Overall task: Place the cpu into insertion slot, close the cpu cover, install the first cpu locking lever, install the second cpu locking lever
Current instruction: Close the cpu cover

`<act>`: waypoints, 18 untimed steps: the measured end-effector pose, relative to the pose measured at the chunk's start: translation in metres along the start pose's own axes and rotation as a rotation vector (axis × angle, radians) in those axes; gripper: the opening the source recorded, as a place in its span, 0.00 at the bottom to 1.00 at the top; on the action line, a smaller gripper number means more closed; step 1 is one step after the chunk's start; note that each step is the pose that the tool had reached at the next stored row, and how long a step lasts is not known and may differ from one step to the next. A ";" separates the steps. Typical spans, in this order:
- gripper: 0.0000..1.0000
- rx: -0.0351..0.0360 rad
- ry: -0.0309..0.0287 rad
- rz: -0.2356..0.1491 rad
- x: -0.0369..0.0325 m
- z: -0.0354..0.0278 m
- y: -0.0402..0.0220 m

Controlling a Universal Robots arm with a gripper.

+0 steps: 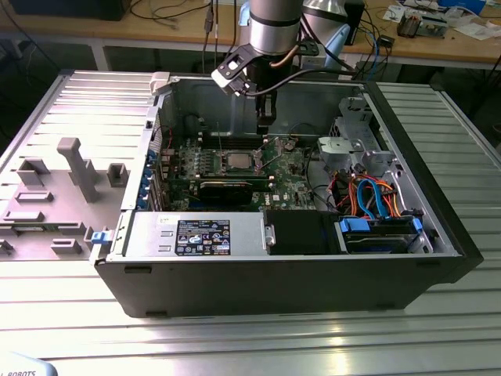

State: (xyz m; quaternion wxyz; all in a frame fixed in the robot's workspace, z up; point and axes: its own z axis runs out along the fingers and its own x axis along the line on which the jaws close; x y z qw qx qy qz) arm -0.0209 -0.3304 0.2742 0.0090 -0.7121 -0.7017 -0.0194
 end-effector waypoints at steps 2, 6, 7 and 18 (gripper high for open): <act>0.11 0.0000 -0.0001 0.000 0.0000 0.0012 0.0017; 0.11 0.0001 -0.0015 0.000 0.0000 0.0033 0.0082; 0.11 0.0001 -0.0018 0.000 -0.0001 0.0035 0.0101; 0.11 0.0009 -0.0073 -0.025 -0.0041 0.0089 0.0246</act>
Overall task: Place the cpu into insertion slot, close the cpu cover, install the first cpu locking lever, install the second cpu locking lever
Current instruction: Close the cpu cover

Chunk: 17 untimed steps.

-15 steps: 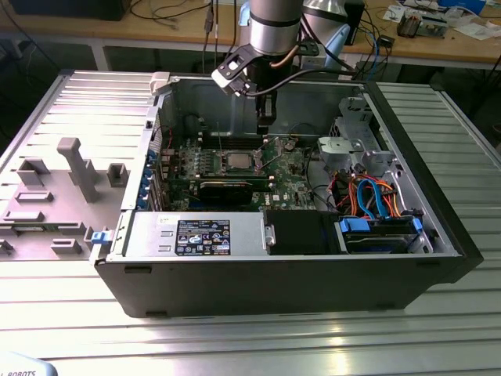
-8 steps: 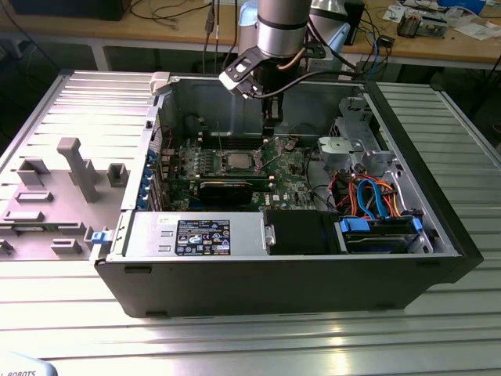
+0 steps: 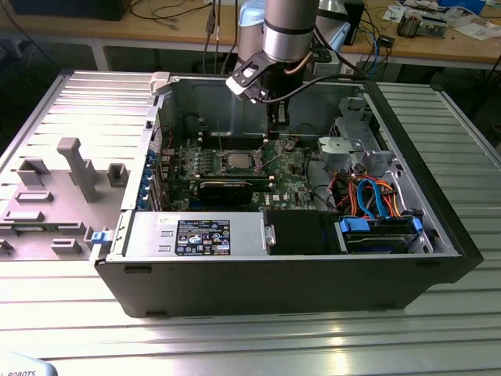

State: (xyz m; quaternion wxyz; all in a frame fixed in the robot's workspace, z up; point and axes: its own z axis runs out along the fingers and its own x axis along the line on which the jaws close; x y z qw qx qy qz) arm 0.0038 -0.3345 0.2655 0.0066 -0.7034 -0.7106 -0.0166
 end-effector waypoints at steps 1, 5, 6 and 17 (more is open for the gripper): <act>0.11 0.0000 -0.0002 0.000 0.0000 0.0002 0.0013; 0.11 0.0000 -0.0009 -0.001 -0.0002 0.0020 0.0149; 0.11 0.0000 -0.0012 -0.001 -0.0002 0.0025 0.0169; 0.11 0.0006 -0.0134 -0.001 -0.0015 0.0185 0.0346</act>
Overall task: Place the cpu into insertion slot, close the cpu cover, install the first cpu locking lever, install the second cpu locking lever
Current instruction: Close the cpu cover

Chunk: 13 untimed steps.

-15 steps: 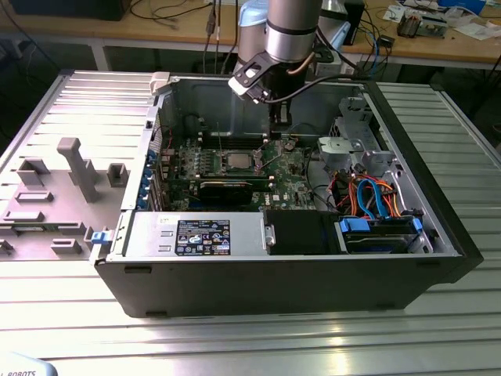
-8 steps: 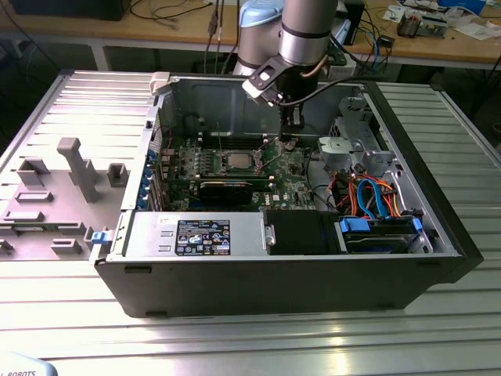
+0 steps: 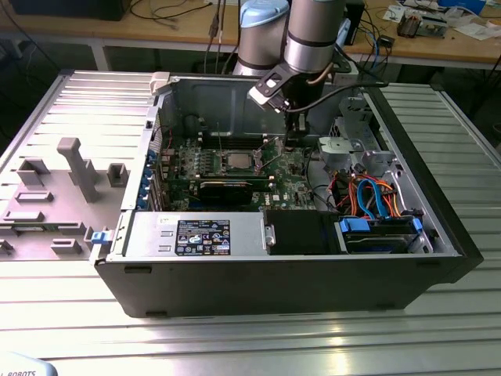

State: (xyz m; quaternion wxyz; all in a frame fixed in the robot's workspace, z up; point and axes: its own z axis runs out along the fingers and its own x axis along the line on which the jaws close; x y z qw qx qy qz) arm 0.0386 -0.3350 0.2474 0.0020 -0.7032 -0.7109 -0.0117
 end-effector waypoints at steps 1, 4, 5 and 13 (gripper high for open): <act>0.11 0.0000 -0.0002 0.000 -0.0001 0.0008 -0.0013; 0.11 0.0001 -0.0001 0.000 -0.0001 0.0015 -0.0080; 0.11 0.0000 -0.0003 0.000 -0.0001 0.0015 -0.0080; 0.11 0.0001 -0.0002 0.000 0.0000 0.0016 -0.0080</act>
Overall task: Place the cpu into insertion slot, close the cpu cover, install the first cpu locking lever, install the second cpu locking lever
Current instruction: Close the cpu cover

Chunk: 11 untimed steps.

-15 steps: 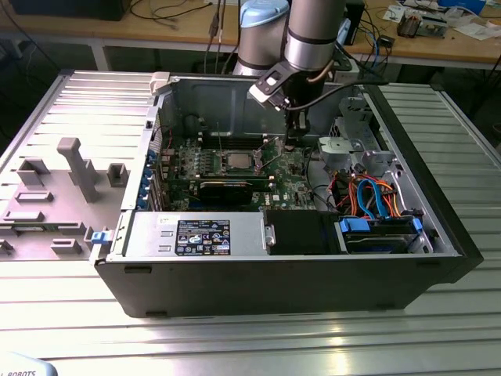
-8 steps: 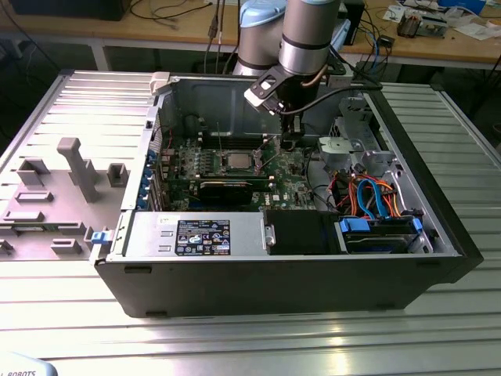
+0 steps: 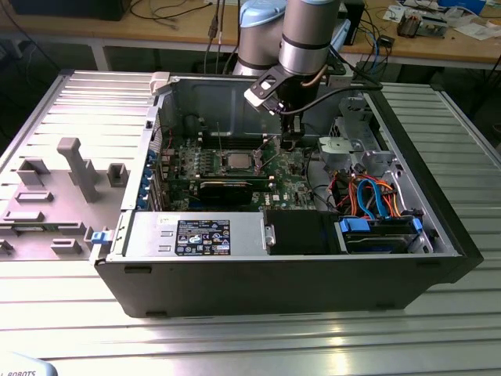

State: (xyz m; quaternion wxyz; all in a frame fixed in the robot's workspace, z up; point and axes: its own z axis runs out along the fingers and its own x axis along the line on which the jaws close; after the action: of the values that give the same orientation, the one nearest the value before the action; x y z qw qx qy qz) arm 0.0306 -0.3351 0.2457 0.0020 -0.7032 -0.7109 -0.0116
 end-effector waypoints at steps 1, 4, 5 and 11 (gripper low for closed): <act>0.11 0.0000 0.0000 0.000 0.0000 0.0000 0.0000; 0.11 0.0000 0.0000 0.000 0.0000 0.0001 -0.0003; 0.11 0.0000 0.0001 0.000 0.0000 0.0001 -0.0003; 0.11 0.0000 0.0001 0.000 0.0000 0.0002 -0.0025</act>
State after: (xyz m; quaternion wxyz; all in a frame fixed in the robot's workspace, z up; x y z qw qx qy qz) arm 0.0281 -0.3351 0.2455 0.0020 -0.7030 -0.7110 -0.0116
